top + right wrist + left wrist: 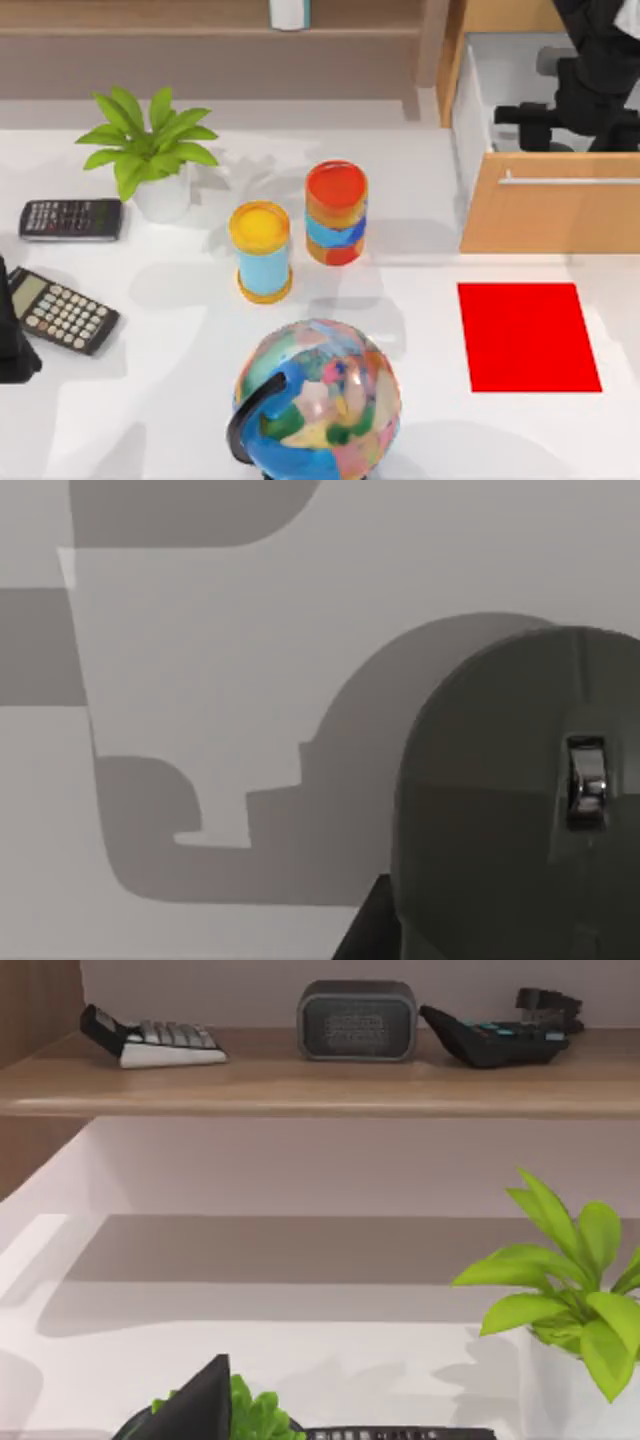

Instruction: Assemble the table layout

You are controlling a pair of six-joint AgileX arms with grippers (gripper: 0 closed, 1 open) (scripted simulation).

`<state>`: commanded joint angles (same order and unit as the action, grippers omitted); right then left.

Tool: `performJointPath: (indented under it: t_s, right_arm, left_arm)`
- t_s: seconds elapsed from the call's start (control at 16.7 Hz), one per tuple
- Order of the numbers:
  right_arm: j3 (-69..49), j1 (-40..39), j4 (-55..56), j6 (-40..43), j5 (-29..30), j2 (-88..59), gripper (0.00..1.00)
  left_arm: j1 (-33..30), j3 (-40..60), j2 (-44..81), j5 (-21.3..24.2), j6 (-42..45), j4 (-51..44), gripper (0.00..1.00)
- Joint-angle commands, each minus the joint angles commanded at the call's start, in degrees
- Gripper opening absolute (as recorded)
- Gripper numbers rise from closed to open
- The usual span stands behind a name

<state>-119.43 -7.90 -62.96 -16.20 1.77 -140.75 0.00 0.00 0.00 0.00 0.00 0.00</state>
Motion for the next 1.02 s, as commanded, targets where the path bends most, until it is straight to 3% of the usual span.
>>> performJointPath:
  t_s: [0.54,1.02]
  right_arm:
    - [-0.5,-0.1,-0.9,-0.1,0.3,1.4,0.00]
    - [3.3,-2.2,-3.0,-2.3,2.8,15.9,0.00]
  left_arm:
    - [0.0,0.0,0.0,0.0,0.0,0.0,1.00]
    - [0.0,0.0,0.0,0.0,0.0,0.0,1.00]
